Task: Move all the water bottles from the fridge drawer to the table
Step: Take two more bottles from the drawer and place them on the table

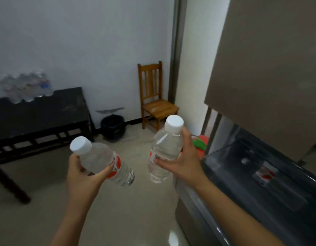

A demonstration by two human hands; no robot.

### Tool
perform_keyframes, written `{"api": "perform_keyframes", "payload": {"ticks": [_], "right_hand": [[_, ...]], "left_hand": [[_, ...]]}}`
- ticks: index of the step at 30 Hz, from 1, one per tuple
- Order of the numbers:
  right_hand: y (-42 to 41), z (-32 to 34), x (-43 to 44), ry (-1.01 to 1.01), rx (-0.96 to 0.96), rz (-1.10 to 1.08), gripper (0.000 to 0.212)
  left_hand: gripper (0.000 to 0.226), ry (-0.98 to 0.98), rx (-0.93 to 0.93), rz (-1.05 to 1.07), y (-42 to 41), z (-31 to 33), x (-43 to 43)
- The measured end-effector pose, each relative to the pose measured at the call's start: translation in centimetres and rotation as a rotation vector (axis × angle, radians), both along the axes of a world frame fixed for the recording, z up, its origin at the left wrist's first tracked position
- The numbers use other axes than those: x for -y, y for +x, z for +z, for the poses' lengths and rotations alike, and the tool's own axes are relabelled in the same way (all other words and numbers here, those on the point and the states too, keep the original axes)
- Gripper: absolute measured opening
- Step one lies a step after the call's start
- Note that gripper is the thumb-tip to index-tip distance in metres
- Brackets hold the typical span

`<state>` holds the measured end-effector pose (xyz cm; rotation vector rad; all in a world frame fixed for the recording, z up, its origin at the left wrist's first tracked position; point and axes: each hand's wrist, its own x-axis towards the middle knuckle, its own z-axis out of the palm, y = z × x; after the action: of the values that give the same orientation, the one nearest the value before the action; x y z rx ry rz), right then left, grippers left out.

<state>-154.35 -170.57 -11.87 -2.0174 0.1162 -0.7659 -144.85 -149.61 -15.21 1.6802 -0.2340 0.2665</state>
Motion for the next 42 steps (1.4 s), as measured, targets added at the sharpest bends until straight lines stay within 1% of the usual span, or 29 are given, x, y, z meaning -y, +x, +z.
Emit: {"api": "perform_keyframes", "payload": {"ticks": [3, 8, 12, 15, 19, 23, 25, 27, 29, 31, 36, 39, 42], "right_hand": [[3.2, -2.5, -3.4, -0.035, -0.153, 0.123, 0.093], [7.9, -6.5, -10.3, -0.159, -0.306, 0.291, 0.094], [10.9, -8.1, -16.6, -0.24, -0.379, 0.431, 0.091], [12.7, -8.6, -22.0, -0.286, -0.416, 0.504, 0.088], [14.8, -9.0, -30.6, -0.307, -0.42, 0.606, 0.089], [16.6, -9.2, -38.9, -0.284, -0.415, 0.708, 0.093], [17.1, -9.3, -41.9, -0.278, -0.398, 0.742, 0.094], [17.5, -9.4, -45.6, -0.285, -0.388, 0.786, 0.093], [17.8, -9.5, -48.5, -0.293, -0.387, 0.833, 0.093], [18.2, -9.5, -51.1, -0.313, -0.38, 0.881, 0.093], [20.0, -9.9, -56.5, -0.345, -0.359, 1.003, 0.09], [22.3, -10.2, -60.2, -0.364, -0.347, 1.051, 0.09], [24.7, -10.4, -63.1, -0.413, -0.307, 1.062, 0.091]], "left_hand": [[0.067, 0.091, -0.077, 0.066, 0.2, -2.2, -4.9], [0.073, 0.149, -0.263, 0.216, -0.7, -5.4, -14.7], [0.075, 0.17, -0.326, 0.342, -1.4, -6.7, -22.2], [0.078, 0.168, -0.335, 0.412, -1.8, -7.0, -27.5], [0.085, 0.145, -0.341, 0.497, -2.0, -7.2, -35.6], [0.084, 0.125, -0.346, 0.575, -2.2, -7.1, -43.4], [0.086, 0.118, -0.347, 0.59, -2.4, -7.0, -46.0], [0.085, 0.107, -0.349, 0.65, -3.2, -7.0, -49.3], [0.08, 0.113, -0.345, 0.716, -3.9, -7.0, -51.7], [0.08, 0.109, -0.343, 0.771, -4.6, -7.2, -53.9], [0.092, 0.069, -0.381, 0.854, -5.1, -8.4, -58.2], [0.085, 0.082, -0.389, 0.895, -4.2, -8.9, -61.0], [0.081, 0.088, -0.392, 0.89, -2.3, -8.8, -63.5]]}}
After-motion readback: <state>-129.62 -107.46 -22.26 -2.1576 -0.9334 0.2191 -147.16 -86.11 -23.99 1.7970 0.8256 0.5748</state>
